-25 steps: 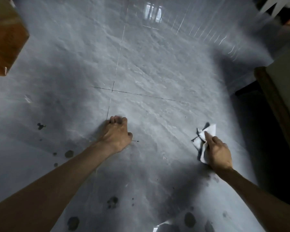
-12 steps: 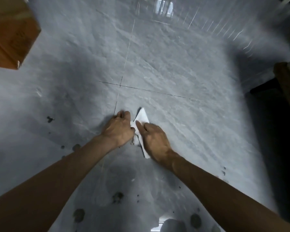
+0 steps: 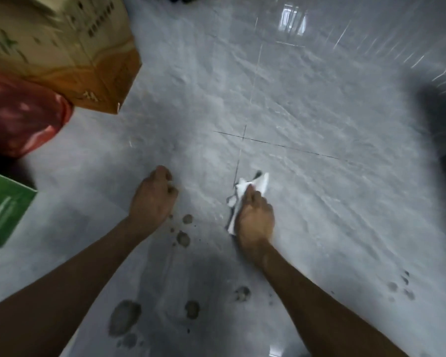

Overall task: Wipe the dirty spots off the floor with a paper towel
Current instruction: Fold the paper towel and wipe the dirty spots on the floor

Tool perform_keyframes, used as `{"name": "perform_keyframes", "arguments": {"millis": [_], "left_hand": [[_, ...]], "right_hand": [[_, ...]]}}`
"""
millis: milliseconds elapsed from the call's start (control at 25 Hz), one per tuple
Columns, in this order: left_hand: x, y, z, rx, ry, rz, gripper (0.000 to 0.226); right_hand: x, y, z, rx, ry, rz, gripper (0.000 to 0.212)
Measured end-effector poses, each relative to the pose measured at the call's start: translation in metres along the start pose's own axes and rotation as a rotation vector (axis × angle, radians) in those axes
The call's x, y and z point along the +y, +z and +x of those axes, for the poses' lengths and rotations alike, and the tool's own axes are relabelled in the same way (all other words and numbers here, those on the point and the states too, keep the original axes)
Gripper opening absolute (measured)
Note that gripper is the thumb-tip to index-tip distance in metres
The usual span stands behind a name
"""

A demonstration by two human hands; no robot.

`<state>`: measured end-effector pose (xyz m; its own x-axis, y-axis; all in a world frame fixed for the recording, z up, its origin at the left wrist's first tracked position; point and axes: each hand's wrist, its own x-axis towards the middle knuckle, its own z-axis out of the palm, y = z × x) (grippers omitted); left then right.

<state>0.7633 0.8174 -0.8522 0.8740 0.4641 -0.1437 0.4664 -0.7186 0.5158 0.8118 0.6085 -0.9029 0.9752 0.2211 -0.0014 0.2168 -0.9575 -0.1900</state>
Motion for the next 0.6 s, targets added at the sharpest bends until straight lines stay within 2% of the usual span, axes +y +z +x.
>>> {"name": "perform_keyframes", "arguments": {"millis": [80,120,160,200,240,360,440,520,560,600], "left_hand": [[-0.034,-0.021,-0.001,0.068,0.007,0.061,0.015],[-0.048,-0.029,-0.004,0.071,0.021,0.124,0.015],[-0.061,-0.035,-0.007,0.049,0.027,0.19,0.016],[-0.074,-0.041,-0.011,0.016,0.007,0.237,0.019],[-0.085,-0.044,-0.014,-0.024,-0.022,0.269,0.023],[-0.1,-0.042,-0.017,-0.128,-0.049,0.321,0.04],[-0.101,-0.04,-0.013,-0.137,-0.056,0.302,0.044],[-0.103,-0.039,-0.009,-0.14,-0.061,0.282,0.043],[-0.106,-0.038,-0.008,-0.13,-0.054,0.279,0.044],[-0.108,-0.04,-0.008,-0.112,-0.049,0.274,0.045]], "right_hand": [[-0.062,0.016,-0.021,0.065,-0.444,0.048,0.042],[-0.07,0.018,-0.026,0.084,-0.65,0.033,0.045],[-0.063,0.015,-0.024,0.066,-0.783,0.019,0.052],[-0.048,0.01,-0.016,0.066,-0.841,-0.013,0.059],[-0.028,0.004,-0.003,0.054,-0.817,-0.053,0.062],[0.011,-0.008,0.038,0.083,-0.33,-0.137,0.047],[-0.017,0.001,0.052,0.098,-0.082,-0.097,0.033],[-0.082,0.016,0.046,0.049,-0.009,0.209,0.022],[-0.116,0.025,0.038,0.017,-0.045,0.422,0.023],[-0.145,0.035,0.027,-0.025,-0.225,0.507,0.023]]}}
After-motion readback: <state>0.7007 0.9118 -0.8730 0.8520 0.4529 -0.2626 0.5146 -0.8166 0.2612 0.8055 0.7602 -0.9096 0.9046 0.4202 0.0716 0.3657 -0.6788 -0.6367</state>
